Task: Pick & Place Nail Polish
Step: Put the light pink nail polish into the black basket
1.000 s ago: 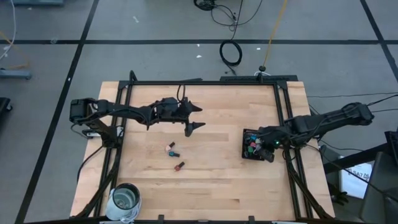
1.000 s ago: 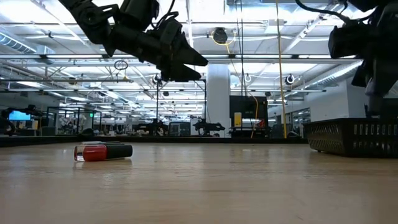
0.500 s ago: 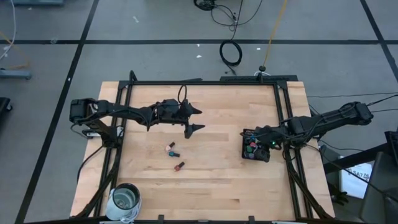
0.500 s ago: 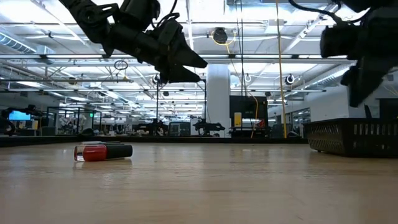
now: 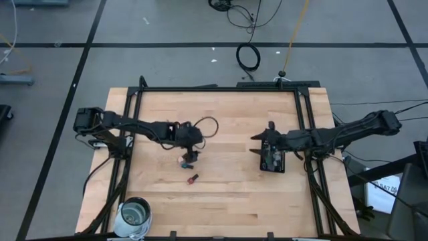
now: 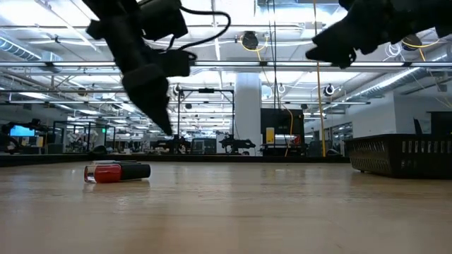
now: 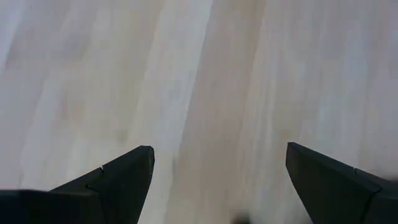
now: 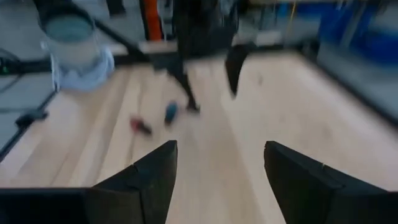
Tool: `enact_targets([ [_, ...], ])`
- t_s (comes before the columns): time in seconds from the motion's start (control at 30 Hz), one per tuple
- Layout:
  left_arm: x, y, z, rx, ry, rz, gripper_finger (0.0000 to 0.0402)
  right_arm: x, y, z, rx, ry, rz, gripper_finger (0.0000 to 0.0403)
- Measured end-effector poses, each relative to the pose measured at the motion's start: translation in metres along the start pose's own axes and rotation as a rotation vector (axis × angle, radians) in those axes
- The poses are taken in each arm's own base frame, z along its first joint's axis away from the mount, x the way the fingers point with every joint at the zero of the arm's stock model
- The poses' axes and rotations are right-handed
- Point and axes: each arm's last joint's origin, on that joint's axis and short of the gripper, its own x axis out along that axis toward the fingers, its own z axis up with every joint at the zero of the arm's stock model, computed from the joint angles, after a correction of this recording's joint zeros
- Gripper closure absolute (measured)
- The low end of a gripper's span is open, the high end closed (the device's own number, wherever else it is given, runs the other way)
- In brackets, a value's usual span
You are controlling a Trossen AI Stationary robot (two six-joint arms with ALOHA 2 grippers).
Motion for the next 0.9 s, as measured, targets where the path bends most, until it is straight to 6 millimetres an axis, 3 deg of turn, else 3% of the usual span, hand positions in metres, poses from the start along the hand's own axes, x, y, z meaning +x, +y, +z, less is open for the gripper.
enact_targets([
  [0.17,-0.007,-0.010,-0.017,-0.070,0.190,0.052,0.0048,0.001,-0.007,-0.005,-0.059,-0.169,-0.020,0.0177],
  [0.33,-0.005,-0.011,-0.029,-0.276,0.253,0.093,0.0048,0.001,-0.012,-0.012,-0.041,-0.189,-0.037,0.0177],
  [0.9,0.008,-0.010,-0.046,-0.347,0.226,0.071,0.0048,0.001,-0.010,-0.017,-0.038,-0.167,0.043,0.0177],
])
